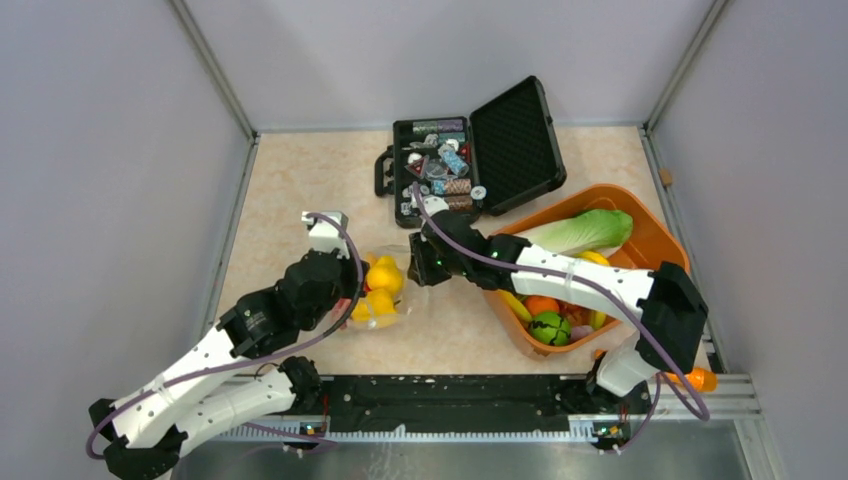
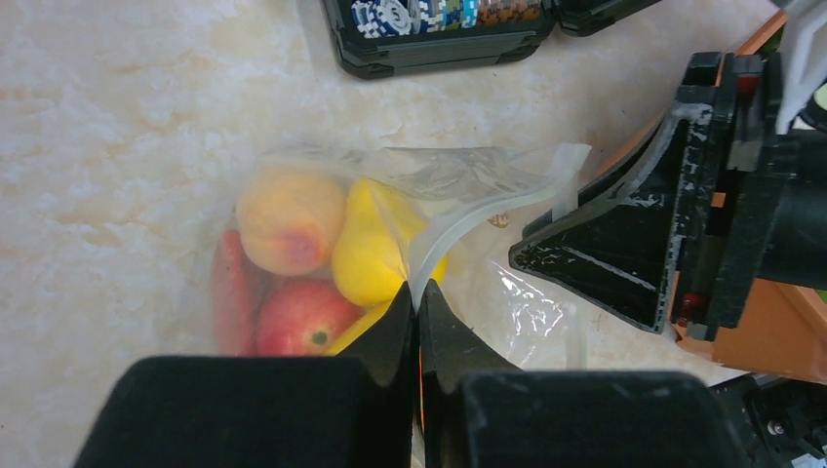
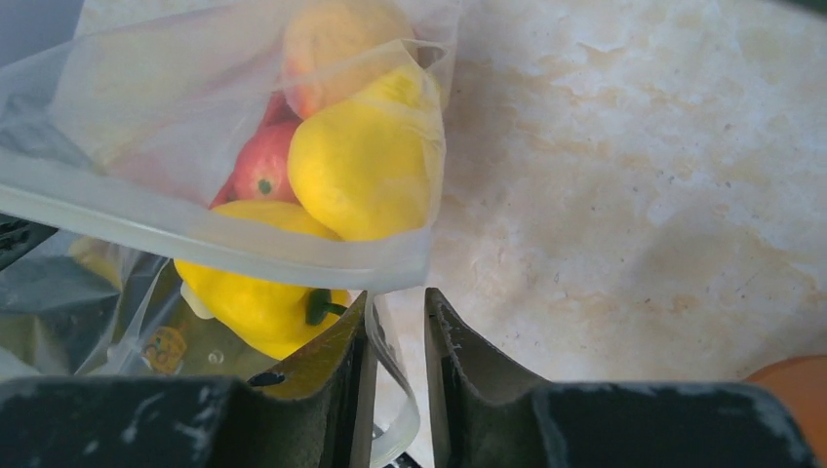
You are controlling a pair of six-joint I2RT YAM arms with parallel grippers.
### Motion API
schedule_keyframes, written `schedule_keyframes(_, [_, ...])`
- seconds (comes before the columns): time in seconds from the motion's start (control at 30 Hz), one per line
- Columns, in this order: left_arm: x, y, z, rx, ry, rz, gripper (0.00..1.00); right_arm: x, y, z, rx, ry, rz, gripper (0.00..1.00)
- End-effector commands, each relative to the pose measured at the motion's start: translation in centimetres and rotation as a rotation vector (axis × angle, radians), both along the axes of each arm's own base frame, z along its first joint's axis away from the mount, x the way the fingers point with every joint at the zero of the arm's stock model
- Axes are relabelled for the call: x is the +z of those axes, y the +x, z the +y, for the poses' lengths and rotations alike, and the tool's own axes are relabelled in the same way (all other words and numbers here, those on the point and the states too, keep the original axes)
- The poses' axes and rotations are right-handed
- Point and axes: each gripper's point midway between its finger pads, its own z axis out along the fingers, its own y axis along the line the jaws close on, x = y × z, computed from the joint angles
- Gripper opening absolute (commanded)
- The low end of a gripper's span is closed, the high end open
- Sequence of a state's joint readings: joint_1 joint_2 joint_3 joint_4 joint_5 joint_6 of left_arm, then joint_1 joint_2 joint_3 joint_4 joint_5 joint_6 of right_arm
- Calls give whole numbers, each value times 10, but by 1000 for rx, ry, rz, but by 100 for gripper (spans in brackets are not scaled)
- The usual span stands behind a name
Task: Place the food in the zip-top bag and seal the zipper
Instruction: Adjust the zipper food storage bag at the center of the board.
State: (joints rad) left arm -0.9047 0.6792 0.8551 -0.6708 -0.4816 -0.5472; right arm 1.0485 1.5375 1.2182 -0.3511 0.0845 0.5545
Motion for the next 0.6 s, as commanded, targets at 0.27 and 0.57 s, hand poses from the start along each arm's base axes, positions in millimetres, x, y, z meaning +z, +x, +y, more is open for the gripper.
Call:
schedule_keyframes(0.27, [3,-2,-61,-204,-140,25,0,-40,13,-50,-184,-68,-22,0])
schedule_keyframes(0.57, [22,6,-60,-187,-111,-9,0,4,15,-53,-164,80,-63,0])
